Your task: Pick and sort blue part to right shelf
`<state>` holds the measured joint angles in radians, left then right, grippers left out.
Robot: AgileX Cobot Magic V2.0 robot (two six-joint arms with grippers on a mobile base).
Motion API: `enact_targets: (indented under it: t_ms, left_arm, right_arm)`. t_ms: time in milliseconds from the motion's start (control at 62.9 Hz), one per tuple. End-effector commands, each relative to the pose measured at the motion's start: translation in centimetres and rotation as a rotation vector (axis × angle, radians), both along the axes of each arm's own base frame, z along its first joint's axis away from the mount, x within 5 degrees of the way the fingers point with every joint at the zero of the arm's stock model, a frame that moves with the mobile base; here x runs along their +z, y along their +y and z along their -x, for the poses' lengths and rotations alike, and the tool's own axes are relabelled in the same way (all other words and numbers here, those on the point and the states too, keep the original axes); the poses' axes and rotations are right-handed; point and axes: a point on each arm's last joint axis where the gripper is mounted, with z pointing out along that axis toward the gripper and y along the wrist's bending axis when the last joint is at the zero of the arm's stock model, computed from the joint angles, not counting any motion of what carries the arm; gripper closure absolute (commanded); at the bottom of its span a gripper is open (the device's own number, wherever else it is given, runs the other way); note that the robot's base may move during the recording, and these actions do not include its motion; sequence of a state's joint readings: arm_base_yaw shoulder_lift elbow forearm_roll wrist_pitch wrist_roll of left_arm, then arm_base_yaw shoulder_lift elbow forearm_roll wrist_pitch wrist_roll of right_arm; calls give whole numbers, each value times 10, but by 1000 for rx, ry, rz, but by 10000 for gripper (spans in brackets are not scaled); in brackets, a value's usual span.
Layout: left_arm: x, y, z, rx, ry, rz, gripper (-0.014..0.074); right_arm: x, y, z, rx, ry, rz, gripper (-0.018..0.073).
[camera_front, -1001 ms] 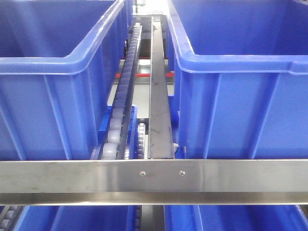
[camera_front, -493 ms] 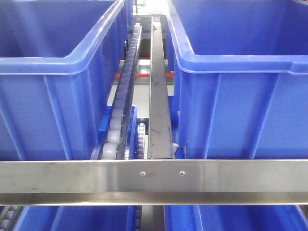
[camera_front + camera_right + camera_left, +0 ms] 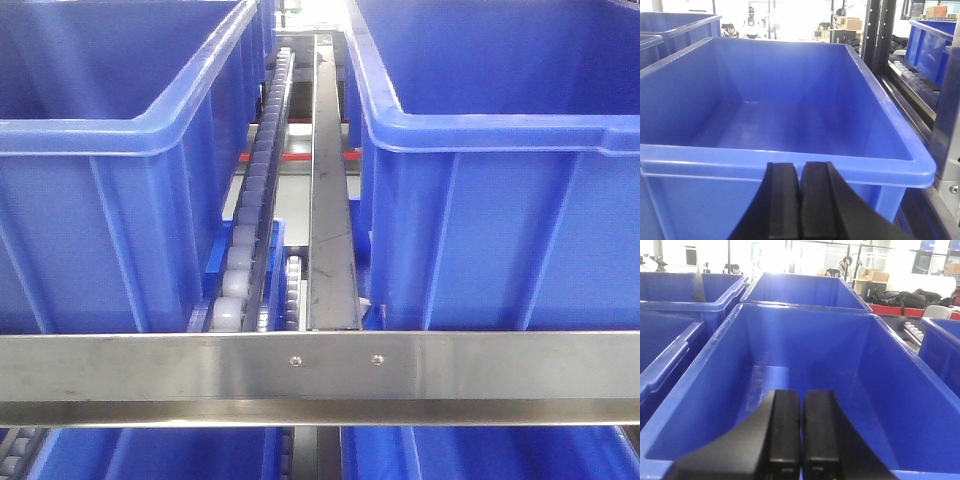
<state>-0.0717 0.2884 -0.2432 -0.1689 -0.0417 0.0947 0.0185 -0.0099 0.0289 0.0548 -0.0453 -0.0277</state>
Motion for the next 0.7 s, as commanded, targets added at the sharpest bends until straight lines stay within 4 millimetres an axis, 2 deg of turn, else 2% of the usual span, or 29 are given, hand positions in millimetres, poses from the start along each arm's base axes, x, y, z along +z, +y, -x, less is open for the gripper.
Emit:
enact_targets:
  t_ms: [0,238,318,445,683]
  left_arm:
    - [17,2,1,16,-104,19,472]
    - [15,2,1,16,-96,19,472]
    - [8,2,0,16,-79,13,472]
    - [-9,0,4,15,-74,-160,472]
    - [-47,1,23,9,-117,-89,472]
  right_arm:
    - [16,-1,5,-8,-133,5,538]
    - [16,-1,5,-8,-132,5,538]
    - [16,-1,5,-8,-132,5,538]
    - [16,-1,5,-8,-129,5,538]
    - [15,-1,5,-8,-127,5,538]
